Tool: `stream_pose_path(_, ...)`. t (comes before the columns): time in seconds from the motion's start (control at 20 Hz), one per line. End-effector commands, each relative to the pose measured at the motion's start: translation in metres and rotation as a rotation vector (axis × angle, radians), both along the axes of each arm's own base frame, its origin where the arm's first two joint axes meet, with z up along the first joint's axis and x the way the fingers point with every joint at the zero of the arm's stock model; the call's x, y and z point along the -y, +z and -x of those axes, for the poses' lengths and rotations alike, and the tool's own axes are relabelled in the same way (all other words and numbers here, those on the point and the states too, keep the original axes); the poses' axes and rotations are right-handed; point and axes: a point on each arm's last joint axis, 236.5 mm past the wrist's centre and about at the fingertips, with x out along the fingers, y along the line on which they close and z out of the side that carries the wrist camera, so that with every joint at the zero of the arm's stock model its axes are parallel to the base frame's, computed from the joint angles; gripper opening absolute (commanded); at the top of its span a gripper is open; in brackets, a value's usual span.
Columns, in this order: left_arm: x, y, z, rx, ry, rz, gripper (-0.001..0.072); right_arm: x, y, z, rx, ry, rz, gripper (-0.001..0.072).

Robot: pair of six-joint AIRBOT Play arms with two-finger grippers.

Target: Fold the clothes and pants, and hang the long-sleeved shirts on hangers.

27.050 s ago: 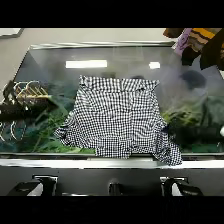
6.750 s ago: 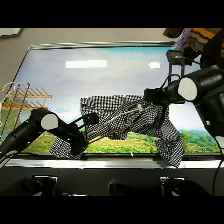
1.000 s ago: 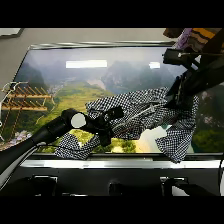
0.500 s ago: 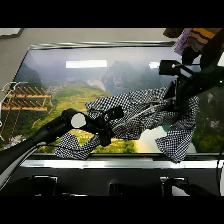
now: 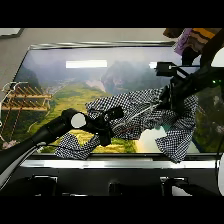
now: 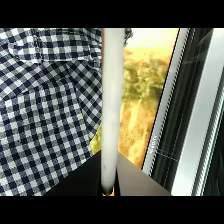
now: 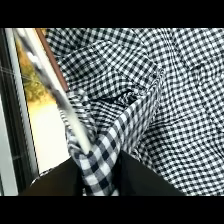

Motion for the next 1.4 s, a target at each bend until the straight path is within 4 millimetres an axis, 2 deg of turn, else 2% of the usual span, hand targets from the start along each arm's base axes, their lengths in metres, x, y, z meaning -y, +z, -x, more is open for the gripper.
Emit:
stream_pose_path(0.0, 0.001, 0.0, 0.0, -0.001, 0.001, 0.001, 0.0033, -0.001, 0.0, 0.008, -0.044, -0.003, -0.006, 0.0083)
stream_pose_path(0.05, 0.001, 0.0, 0.0, -0.001, 0.001, 0.001, 0.0033, -0.001, -0.001, 0.012, -0.059, 0.003, -0.004, 0.0042)
stream_pose_path(0.3, 0.001, 0.0, 0.0, -0.001, 0.001, 0.002, 0.0038, 0.002, 0.005, 0.015, -0.035, -0.001, 0.008, 0.0036)
stream_pose_path(0.35, 0.0, 0.0, 0.0, -0.007, 0.011, 0.002, 0.008, 0.004, 0.006, 0.015, -0.028, -0.006, 0.02, 0.0035)
stream_pose_path(0.4, -0.001, 0.0, -0.001, -0.023, 0.041, 0.0, 0.0164, 0.008, 0.007, 0.016, -0.021, -0.011, 0.035, 0.0033)
stream_pose_path(0.45, -0.002, 0.0, -0.003, -0.049, 0.086, 0.001, 0.0287, 0.01, 0.008, 0.016, -0.015, -0.015, 0.045, 0.0033)
stream_pose_path(0.5, -0.005, 0.0, -0.006, -0.072, 0.133, 0.001, 0.044, 0.01, 0.01, 0.017, -0.009, -0.016, 0.047, 0.0033)
stream_pose_path(0.55, -0.01, 0.0, -0.01, -0.097, 0.18, -0.005, 0.0536, 0.01, 0.011, 0.018, -0.003, -0.015, 0.045, 0.0033)
stream_pose_path(0.85, -0.068, 0.002, -0.021, -0.231, 0.323, -0.087, 0.0543, 0.012, 0.013, 0.018, 0.005, -0.027, 0.053, 0.0033)
stream_pose_path(1.0, -0.117, 0.003, -0.037, -0.362, 0.627, -0.125, 0.0543, 0.01, 0.015, 0.006, 0.047, -0.053, 0.045, 0.0033)
stream_pose_path(1.1, -0.143, -0.005, -0.036, -0.484, 0.865, -0.099, 0.0543, 0.009, 0.017, -0.005, 0.084, -0.092, 0.035, 0.0033)
stream_pose_path(1.15, -0.145, -0.011, -0.033, -0.531, 0.935, -0.052, 0.0543, 0.009, 0.018, -0.011, 0.1, -0.115, 0.028, 0.0033)
stream_pose_path(1.2, -0.135, -0.014, -0.029, -0.606, 1.008, 0.045, 0.0543, 0.008, 0.02, -0.017, 0.115, -0.145, 0.02, 0.0033)
stream_pose_path(1.35, -0.075, 0.004, -0.033, -0.803, 1.093, 0.407, 0.0539, 0.008, 0.022, -0.025, 0.128, -0.191, 0.008, 0.0034)
